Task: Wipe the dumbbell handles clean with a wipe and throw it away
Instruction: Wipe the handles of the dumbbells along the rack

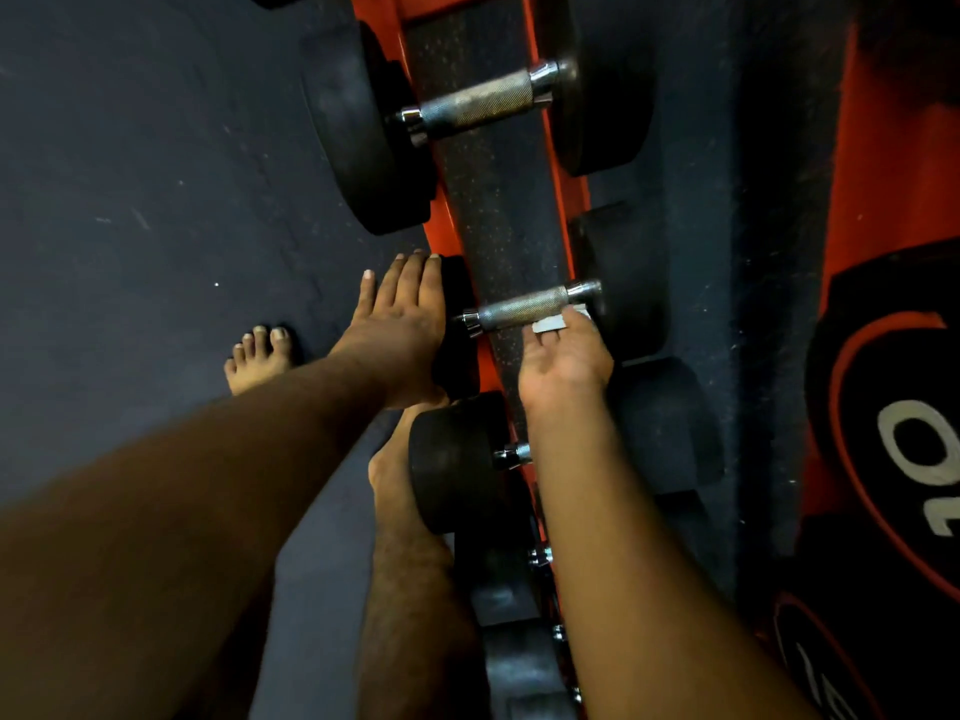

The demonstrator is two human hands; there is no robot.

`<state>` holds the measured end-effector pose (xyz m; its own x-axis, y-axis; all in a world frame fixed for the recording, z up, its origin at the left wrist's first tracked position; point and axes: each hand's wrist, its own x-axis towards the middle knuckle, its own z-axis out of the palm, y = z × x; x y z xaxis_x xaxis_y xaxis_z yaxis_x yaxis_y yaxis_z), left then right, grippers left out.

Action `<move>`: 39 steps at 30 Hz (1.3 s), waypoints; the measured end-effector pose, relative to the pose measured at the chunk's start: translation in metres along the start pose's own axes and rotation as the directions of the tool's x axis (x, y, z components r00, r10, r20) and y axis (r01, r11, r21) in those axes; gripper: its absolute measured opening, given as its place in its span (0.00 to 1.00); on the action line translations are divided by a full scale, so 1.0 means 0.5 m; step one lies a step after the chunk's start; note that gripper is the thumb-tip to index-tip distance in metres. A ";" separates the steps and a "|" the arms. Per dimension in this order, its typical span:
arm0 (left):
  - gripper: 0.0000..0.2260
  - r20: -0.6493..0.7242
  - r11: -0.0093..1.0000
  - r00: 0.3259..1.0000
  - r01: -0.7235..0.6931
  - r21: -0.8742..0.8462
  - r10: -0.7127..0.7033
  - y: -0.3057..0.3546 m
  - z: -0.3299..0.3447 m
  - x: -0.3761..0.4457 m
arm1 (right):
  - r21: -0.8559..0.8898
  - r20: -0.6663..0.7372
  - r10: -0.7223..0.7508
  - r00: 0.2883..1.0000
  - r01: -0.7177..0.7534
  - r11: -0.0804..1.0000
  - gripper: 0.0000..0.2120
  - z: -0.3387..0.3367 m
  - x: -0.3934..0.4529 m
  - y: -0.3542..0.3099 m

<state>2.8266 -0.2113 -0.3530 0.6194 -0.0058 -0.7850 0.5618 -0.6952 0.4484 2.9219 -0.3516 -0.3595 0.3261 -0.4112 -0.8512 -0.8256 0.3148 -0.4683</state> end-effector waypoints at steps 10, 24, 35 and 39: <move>0.68 0.001 1.000 1.000 0.001 0.016 -0.001 -0.001 0.000 0.001 | 0.049 0.171 0.095 0.981 -0.105 0.993 0.08 0.021 -0.035 -0.020; 0.69 0.005 0.999 1.000 0.018 0.032 -0.018 0.005 0.000 0.000 | -0.115 0.121 0.174 0.977 -0.160 0.980 0.12 0.041 -0.030 -0.015; 0.69 0.006 0.999 1.000 0.021 0.027 -0.021 0.003 0.002 0.003 | -0.249 0.103 0.268 0.958 -0.236 0.939 0.07 0.048 -0.047 0.021; 0.68 -0.008 0.999 1.000 0.017 0.045 -0.017 -0.003 0.009 0.004 | -0.035 0.121 0.172 0.978 -0.169 0.985 0.08 0.041 -0.015 -0.011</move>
<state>2.8246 -0.2133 -0.3570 0.6141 0.0117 -0.7892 0.5475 -0.7265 0.4152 2.9332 -0.3326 -0.3554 0.2322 -0.2446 -0.9414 -0.8843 0.3501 -0.3090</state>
